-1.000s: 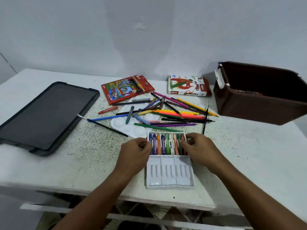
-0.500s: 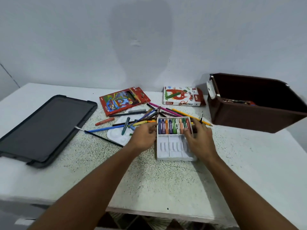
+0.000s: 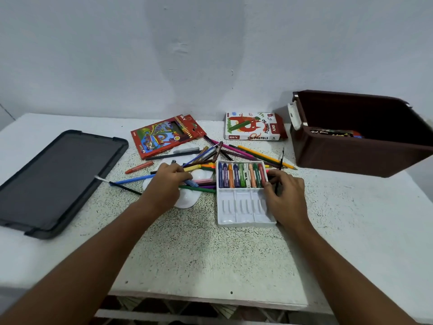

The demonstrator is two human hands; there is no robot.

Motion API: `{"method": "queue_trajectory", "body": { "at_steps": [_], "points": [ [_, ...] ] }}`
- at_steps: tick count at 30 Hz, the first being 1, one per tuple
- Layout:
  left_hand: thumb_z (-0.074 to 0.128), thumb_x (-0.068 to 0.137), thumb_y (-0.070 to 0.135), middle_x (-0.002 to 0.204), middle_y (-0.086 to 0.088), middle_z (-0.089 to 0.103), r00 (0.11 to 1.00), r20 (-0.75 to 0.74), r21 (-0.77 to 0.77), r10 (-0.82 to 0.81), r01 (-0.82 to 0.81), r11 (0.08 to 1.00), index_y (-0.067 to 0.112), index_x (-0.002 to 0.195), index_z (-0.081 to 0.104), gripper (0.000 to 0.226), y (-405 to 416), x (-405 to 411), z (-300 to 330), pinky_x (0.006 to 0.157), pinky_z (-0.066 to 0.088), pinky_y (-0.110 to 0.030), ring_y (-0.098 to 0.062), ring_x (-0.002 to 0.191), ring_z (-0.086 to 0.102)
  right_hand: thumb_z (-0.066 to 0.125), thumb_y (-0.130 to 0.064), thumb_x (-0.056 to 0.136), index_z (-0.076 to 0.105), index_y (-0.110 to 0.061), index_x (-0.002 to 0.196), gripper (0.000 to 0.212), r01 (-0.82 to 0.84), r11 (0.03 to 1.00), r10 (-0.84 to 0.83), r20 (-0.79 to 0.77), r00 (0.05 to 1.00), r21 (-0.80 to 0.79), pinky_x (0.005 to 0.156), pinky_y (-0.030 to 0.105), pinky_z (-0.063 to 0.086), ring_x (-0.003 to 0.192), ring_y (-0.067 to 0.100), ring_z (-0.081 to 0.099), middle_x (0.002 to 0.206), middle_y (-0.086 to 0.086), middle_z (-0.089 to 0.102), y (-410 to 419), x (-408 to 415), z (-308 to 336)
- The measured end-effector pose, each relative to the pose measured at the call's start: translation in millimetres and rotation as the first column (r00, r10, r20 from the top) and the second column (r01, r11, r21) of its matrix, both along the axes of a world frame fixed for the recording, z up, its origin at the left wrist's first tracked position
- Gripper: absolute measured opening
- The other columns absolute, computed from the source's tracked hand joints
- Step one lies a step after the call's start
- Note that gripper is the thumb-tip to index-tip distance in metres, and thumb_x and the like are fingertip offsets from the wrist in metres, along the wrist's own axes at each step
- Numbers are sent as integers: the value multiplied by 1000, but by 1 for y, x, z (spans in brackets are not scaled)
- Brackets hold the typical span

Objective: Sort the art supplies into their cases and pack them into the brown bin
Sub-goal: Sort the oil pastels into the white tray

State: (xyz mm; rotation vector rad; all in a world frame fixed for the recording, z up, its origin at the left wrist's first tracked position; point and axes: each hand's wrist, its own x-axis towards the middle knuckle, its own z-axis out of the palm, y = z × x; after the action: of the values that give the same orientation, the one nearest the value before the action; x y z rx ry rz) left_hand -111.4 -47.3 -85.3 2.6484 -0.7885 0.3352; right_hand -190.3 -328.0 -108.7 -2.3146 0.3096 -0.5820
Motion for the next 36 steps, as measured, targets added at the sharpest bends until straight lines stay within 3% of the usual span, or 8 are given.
{"method": "queue_trajectory", "body": {
  "at_steps": [7, 10, 13, 16, 22, 28, 33, 36],
  "points": [
    [75, 71, -6, 82, -14, 65, 992, 119, 64, -46, 39, 997, 3, 83, 71, 15, -4, 1, 4, 61, 45, -37, -32, 74, 53, 60, -22, 88, 62, -22, 116, 28, -1, 1000, 1, -13, 1000, -4, 78, 30, 33, 100, 9, 33, 100, -7, 63, 0, 0, -1],
    [71, 80, 0, 81, -13, 66, 984, 176, -36, -37, 45, 998, 1, 89, 68, 9, -24, -14, 16, 64, 46, -39, -28, 74, 54, 56, -18, 90, 63, -25, 111, 24, 4, 997, -5, 11, 1000, 79, 84, 38, 43, 102, 12, 38, 93, -15, 58, 2, -4, 3],
    [62, 90, 8, 77, -2, 60, 994, -62, -289, -86, 65, 955, 3, 107, 63, 18, -60, -48, 31, 61, 48, -23, -10, 65, 53, 52, -21, 89, 63, -35, 100, 21, 25, 955, -42, 52, 998, 297, 87, 41, 48, 106, 17, 50, 90, -20, 53, 4, -7, 5],
    [60, 89, 8, 72, -9, 64, 945, -315, -410, -93, -47, 911, 6, 124, 54, 36, -91, -72, 36, 57, 55, -36, -23, 60, 62, 46, -34, 83, 63, -40, 97, 23, 46, 929, -78, 73, 994, 366, 82, 47, 52, 104, 18, 57, 94, -21, 59, 2, -8, 3],
    [68, 82, 9, 80, -11, 71, 919, -356, -247, 168, -266, 932, 7, 105, 66, 23, -92, -75, 33, 68, 54, -33, -22, 71, 67, 56, -19, 89, 63, -24, 107, 20, -1, 989, -3, 27, 1000, 145, 72, 28, 36, 102, 15, 44, 91, -10, 59, -1, -6, 2],
    [77, 77, 17, 86, -8, 68, 905, -351, -162, 241, -313, 936, 8, 96, 70, 23, -89, -78, 37, 56, 35, -19, -15, 66, 55, 57, -32, 88, 58, -24, 116, 28, -8, 1000, 8, -34, 999, -1, 85, 37, 40, 103, 15, 40, 104, -3, 59, 1, -1, -3],
    [74, 81, 20, 84, -6, 70, 910, -314, -82, 272, -311, 947, 9, 88, 73, 13, -84, -81, 34, 64, 39, -23, -19, 75, 62, 57, -31, 88, 56, -25, 119, 31, -17, 999, 15, -47, 999, -43, 88, 39, 39, 105, 19, 41, 108, 1, 57, 0, -1, -6],
    [73, 80, 14, 74, 2, 68, 889, -365, -124, 277, -341, 932, 12, 83, 73, 3, -79, -80, 30, 54, 36, -18, -3, 62, 59, 55, -31, 87, 55, -28, 119, 33, -28, 999, 26, -55, 998, -46, 87, 40, 39, 104, 19, 39, 107, 1, 56, 1, 0, -6]
  ]
}}
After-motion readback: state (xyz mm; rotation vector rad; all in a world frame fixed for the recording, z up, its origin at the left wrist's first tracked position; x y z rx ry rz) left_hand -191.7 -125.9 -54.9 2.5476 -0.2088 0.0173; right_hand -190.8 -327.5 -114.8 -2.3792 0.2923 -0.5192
